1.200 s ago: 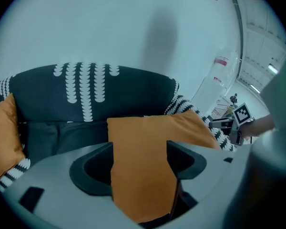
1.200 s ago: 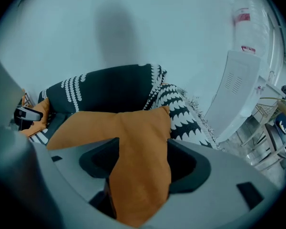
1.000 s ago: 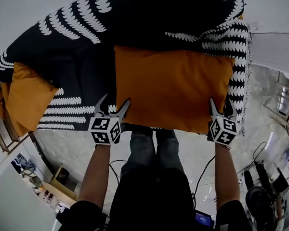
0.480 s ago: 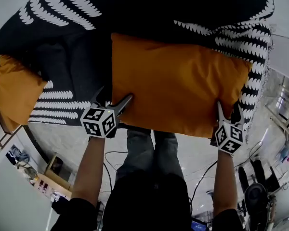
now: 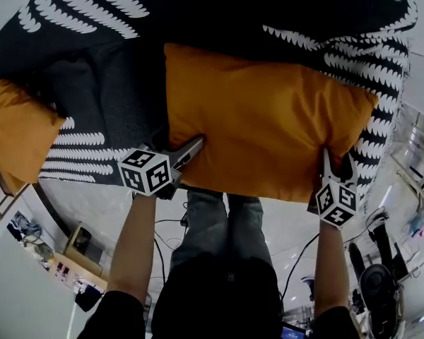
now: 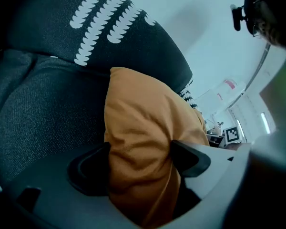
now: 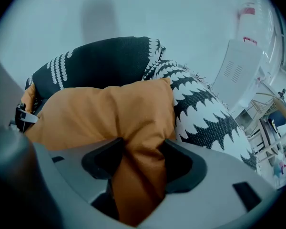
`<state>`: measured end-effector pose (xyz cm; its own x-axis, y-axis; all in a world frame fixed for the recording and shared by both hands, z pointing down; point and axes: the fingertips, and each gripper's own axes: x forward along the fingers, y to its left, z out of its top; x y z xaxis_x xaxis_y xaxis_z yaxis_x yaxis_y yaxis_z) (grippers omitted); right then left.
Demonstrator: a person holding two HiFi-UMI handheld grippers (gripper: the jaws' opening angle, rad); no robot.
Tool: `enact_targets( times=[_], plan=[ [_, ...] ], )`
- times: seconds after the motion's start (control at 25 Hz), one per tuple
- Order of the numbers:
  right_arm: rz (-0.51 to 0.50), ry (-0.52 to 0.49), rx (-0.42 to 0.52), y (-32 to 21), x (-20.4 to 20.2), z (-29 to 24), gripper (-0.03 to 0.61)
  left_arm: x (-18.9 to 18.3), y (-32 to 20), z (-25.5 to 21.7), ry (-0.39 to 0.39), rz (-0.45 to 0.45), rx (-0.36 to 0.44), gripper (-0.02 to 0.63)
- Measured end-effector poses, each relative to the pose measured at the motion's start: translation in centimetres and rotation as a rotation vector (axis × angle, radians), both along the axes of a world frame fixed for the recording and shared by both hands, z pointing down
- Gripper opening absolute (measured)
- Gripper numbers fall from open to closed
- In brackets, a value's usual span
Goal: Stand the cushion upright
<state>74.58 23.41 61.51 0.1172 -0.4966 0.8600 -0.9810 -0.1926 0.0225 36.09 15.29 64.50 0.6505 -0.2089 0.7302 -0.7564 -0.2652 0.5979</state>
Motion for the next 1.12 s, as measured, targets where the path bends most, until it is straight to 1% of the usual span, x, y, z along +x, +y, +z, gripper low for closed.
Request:
enact_targets(
  times=[0.16, 0.28, 0.36, 0.44, 0.52, 0.6, 0.68, 0.76, 0.96, 1.12],
  plan=[
    [-0.018, -0.028, -0.002, -0.1, -0.9, -0.4, 0.228, 0.2, 0.6, -1.6, 0.033, 0.018, 0.038, 0.334],
    [-0.021, -0.031, 0.029, -0.1, -1.6, -1.8, 0.149, 0.3, 1.0, -3.4, 0.051, 0.025, 0.085, 0.254],
    [0.000, -0.056, 0.066, -0.2, -2.2, -3.0, 0.114, 0.5, 1.4, -5.1, 0.077, 0.030, 0.122, 0.221],
    [0.005, -0.082, 0.098, -0.1, -3.1, -4.3, 0.097, 0.4, 2.1, -6.9, 0.099, 0.040, 0.161, 0.199],
    [-0.004, -0.105, 0.134, 0.1, -4.4, -5.8, 0.092, -0.2, 2.8, -9.0, 0.105, 0.041, 0.212, 0.192],
    [-0.013, -0.123, 0.187, -0.6, -5.3, -7.7, 0.092, -1.0, 2.6, -11.6, 0.100, 0.029, 0.281, 0.192],
    [-0.027, -0.130, 0.253, -2.6, -5.6, -9.8, 0.092, -1.5, 1.2, -14.4, 0.089, 0.016, 0.355, 0.195],
    [-0.045, -0.130, 0.310, -5.1, -5.7, -12.0, 0.094, -1.7, -0.5, -16.8, 0.080, 0.004, 0.411, 0.199],
    [-0.091, -0.125, 0.419, -11.3, -7.1, -16.1, 0.101, -3.3, -4.9, -20.7, 0.060, -0.032, 0.505, 0.206],
    [-0.101, -0.132, 0.486, -14.9, -8.4, -18.3, 0.106, -4.8, -7.8, -22.9, 0.051, -0.054, 0.567, 0.209]
  ],
)
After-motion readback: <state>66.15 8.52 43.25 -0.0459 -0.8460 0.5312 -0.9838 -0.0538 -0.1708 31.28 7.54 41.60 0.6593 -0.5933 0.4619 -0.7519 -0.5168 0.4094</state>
